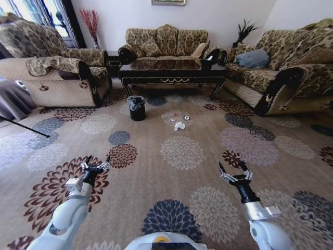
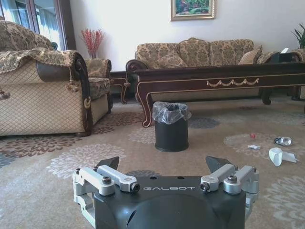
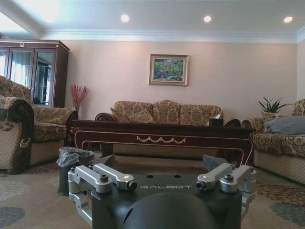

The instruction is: Move to the front of the table and pick up the trash from the floor, then place it into the trash bin.

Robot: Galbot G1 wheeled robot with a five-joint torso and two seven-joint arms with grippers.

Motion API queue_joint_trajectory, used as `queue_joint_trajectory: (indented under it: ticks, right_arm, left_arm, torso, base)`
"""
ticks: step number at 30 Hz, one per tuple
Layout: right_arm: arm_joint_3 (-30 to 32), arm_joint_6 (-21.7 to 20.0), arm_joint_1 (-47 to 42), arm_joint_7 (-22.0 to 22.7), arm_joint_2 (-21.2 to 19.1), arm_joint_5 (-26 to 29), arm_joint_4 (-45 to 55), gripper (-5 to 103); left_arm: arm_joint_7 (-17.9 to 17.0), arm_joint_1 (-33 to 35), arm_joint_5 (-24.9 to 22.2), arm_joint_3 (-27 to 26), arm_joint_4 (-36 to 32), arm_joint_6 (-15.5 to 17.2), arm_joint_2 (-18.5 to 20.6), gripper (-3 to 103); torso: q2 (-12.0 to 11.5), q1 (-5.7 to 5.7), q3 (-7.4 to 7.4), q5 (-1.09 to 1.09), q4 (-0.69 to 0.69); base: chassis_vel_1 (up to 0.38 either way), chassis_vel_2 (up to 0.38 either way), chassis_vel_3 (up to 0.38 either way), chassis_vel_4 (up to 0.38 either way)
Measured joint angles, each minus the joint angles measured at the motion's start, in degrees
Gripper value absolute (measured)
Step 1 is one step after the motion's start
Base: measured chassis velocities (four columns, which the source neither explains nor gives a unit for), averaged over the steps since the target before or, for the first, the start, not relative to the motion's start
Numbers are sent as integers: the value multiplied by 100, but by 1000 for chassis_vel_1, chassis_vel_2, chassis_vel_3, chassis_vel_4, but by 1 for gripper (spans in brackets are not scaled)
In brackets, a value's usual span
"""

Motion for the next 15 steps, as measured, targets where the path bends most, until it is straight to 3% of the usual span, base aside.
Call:
queue_joint_trajectory:
  ticks: [11, 15]
  right_arm:
    - [-4, -2, 113, 91, -147, -12, -120, 100]
    - [21, 3, 69, 83, -168, -109, -99, 100]
  left_arm:
    - [0, 1, 15, -22, 30, 0, -25, 100]
    - [0, -23, 25, 3, 70, 0, -45, 100]
  torso:
    - [-1, 5, 12, 1, 3]
    - [0, 5, 12, 0, -2]
  base:
    - [-132, 162, 141, -147]
    - [-170, 143, 156, -150]
